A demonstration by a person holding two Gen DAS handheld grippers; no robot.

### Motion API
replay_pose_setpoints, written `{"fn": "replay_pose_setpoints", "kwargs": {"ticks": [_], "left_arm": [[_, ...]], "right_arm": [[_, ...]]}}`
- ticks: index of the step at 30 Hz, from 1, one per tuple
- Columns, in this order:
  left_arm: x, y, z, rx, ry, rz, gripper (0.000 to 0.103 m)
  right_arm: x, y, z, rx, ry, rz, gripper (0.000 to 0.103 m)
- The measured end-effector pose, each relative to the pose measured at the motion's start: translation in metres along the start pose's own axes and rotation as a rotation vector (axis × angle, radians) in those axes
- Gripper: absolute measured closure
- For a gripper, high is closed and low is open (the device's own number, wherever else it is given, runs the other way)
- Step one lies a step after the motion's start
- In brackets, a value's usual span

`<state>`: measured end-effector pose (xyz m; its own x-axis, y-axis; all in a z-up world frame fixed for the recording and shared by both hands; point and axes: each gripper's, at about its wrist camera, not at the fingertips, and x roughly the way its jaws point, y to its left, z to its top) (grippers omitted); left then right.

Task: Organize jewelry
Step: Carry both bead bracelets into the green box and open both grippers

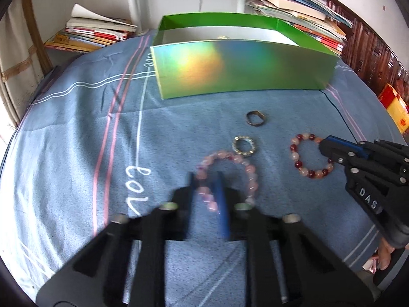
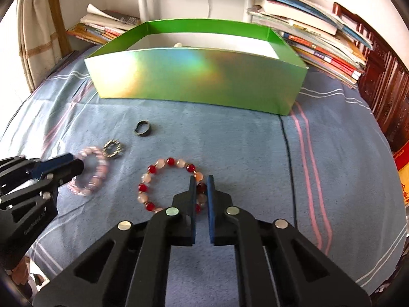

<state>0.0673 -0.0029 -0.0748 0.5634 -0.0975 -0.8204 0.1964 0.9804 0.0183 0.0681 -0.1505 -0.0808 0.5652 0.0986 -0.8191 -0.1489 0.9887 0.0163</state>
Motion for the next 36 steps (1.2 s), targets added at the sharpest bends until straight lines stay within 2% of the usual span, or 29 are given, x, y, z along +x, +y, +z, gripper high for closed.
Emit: {"fn": "replay_pose_setpoints", "kwargs": {"ticks": [3,6,14,19,23,27,31,36], "left_arm": [[0.001,0.000,0.002,-0.001,0.016,-0.005,0.095],[-0.004,0.004,0.008,-0.013,0.010,-0.025,0.095],[-0.050,0.011,0.050,0.007,-0.117,-0.031,0.095],[-0.073,0.016,0.092,0.014,-0.202,-0.024,0.095],[-0.072,0.017,0.134,0.030,-0.243,0.023,0.095],[-0.043,0.015,0.166,0.033,-0.220,0.044,0.095],[0.001,0.016,0.182,0.021,-0.167,0.029,0.095],[0.038,0.016,0.184,0.005,-0.104,0.035,0.095]], "right_arm": [[-0.007,0.001,0.003,-0.002,-0.018,0.009,0.095],[-0.027,-0.005,0.015,0.012,-0.078,0.016,0.095],[-0.084,-0.014,0.061,0.001,-0.255,0.010,0.095],[-0.099,-0.020,0.102,-0.006,-0.333,0.014,0.095],[-0.085,-0.025,0.133,-0.008,-0.316,0.011,0.095],[-0.054,-0.033,0.153,0.027,-0.285,-0.033,0.095],[-0.011,-0.041,0.156,0.063,-0.195,-0.062,0.095],[0.019,-0.050,0.152,0.078,-0.140,-0.086,0.095]]}}
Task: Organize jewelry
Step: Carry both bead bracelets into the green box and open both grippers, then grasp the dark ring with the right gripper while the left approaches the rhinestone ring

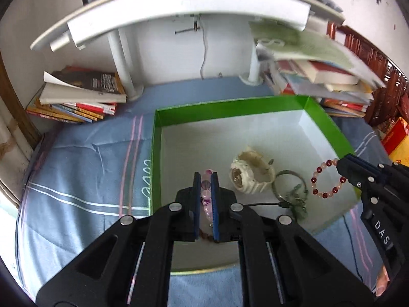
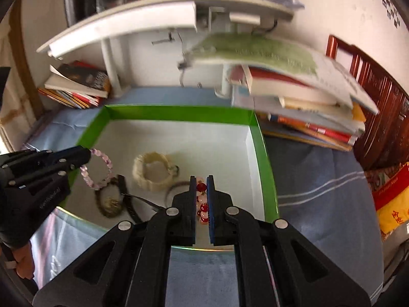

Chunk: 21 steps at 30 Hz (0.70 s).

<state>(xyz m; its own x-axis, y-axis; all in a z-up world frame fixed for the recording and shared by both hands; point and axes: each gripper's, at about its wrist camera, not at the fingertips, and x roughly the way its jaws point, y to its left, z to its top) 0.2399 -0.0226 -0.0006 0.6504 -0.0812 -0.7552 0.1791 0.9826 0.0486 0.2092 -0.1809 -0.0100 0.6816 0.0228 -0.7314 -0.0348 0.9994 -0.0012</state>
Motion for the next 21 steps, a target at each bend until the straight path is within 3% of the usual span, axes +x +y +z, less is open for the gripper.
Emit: {"fn": "replay_pose_setpoints", "kwargs": {"ticks": [4,7,9,12,14,17,21], "left_arm": [[0.004,0.002,0.003,-0.017,-0.003,-0.007,0.092],[-0.010,0.007,0.003,-0.037,-0.030,0.004,0.063],[-0.023,0.011,-0.002,-0.034,-0.048,0.032,0.060],[-0.045,0.014,-0.026,-0.019,-0.017,0.114,0.060],[-0.065,0.016,-0.055,-0.009,-0.021,0.100,0.057],[-0.079,0.018,-0.096,-0.005,-0.013,0.125,0.050],[-0.071,0.020,-0.138,-0.008,0.074,0.093,0.048]], "right_arm": [[0.001,-0.003,0.000,0.003,-0.024,-0.027,0.091],[-0.014,-0.006,-0.002,0.015,-0.042,-0.003,0.078],[-0.029,-0.006,-0.009,0.011,-0.055,0.013,0.077],[-0.059,0.001,-0.034,-0.017,-0.062,0.093,0.077],[-0.070,0.010,-0.056,-0.049,-0.042,0.146,0.077],[-0.061,0.028,-0.081,-0.096,0.014,0.181,0.077],[-0.029,0.054,-0.099,-0.126,0.106,0.217,0.077]]}}
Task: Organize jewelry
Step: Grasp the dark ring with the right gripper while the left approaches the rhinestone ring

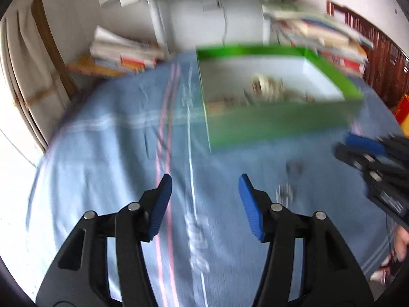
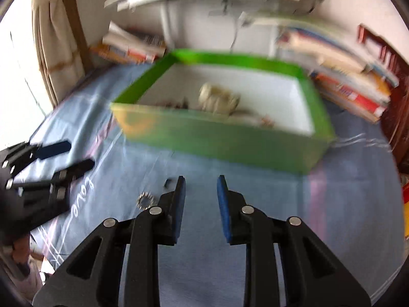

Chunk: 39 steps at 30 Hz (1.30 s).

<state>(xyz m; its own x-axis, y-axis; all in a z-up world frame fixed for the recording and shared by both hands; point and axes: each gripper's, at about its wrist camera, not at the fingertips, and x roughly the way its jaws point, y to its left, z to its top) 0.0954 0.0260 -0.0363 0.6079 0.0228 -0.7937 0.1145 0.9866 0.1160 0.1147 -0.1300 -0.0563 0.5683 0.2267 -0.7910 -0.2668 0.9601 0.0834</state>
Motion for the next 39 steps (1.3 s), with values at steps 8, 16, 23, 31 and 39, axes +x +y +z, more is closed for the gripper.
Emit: {"fn": "replay_pose_setpoints", "kwargs": {"ticks": [8,16,23,31,39], "left_arm": [[0.018,-0.006,-0.027,0.019,0.082,-0.031,0.042],[0.023,-0.021,-0.030,0.032,0.091,-0.084,0.040],[0.028,-0.035,-0.023,0.030,0.091,-0.143,0.040],[0.037,-0.059,-0.014,0.031,0.092,-0.178,0.040],[0.041,-0.058,-0.007,-0.012,0.075,-0.119,0.057]], "right_arm": [[0.036,0.028,0.000,-0.019,0.053,0.043,0.070],[0.037,0.025,-0.005,-0.045,0.047,-0.041,0.085],[0.016,-0.011,-0.031,0.049,0.031,-0.099,0.085],[0.004,-0.024,-0.044,0.084,0.012,-0.136,0.085],[0.005,-0.025,-0.044,0.103,-0.006,-0.146,0.081]]}}
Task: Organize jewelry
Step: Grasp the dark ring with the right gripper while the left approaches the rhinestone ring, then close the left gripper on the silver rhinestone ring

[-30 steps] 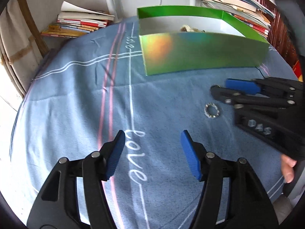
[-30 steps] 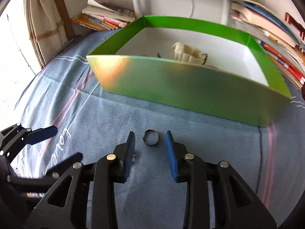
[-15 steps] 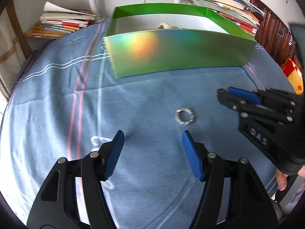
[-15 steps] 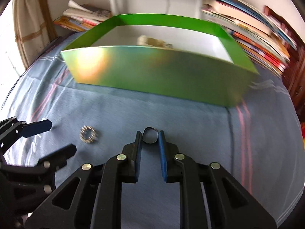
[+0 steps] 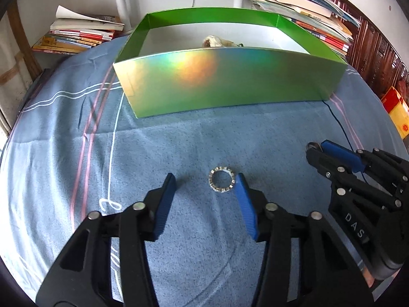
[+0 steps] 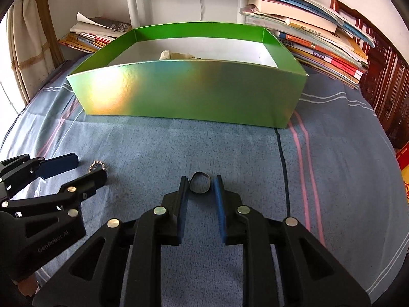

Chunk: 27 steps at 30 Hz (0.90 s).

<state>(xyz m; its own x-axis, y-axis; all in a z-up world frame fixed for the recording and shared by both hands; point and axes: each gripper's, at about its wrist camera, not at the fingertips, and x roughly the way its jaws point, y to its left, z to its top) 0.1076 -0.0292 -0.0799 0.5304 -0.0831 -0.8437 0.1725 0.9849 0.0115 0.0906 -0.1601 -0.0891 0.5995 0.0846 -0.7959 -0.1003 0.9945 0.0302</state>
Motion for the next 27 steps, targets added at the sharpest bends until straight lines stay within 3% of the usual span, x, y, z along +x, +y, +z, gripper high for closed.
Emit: {"fn": "replay_pose_setpoints", "kwargs": {"ticks": [7,10,13,24,26,27], "left_arm": [[-0.001,0.001,-0.001,-0.006,-0.009,0.006,0.060],[-0.002,0.002,-0.001,-0.007,-0.015,0.002,0.082],[-0.003,0.003,-0.002,-0.006,-0.018,-0.001,0.082],[-0.007,0.008,-0.007,-0.014,-0.013,0.007,0.082],[-0.008,0.009,-0.009,-0.013,-0.013,0.007,0.082],[-0.008,0.010,-0.010,-0.013,-0.012,0.008,0.082]], "right_arm": [[0.003,0.003,0.003,0.000,-0.008,-0.009,0.076],[0.002,0.004,0.002,-0.008,-0.009,-0.009,0.076],[0.001,0.005,0.002,-0.016,-0.006,0.008,0.084],[-0.007,0.003,-0.007,-0.034,0.009,0.024,0.084],[-0.012,0.000,-0.012,-0.041,0.011,0.037,0.081],[-0.013,0.000,-0.014,-0.045,0.012,0.043,0.073]]}}
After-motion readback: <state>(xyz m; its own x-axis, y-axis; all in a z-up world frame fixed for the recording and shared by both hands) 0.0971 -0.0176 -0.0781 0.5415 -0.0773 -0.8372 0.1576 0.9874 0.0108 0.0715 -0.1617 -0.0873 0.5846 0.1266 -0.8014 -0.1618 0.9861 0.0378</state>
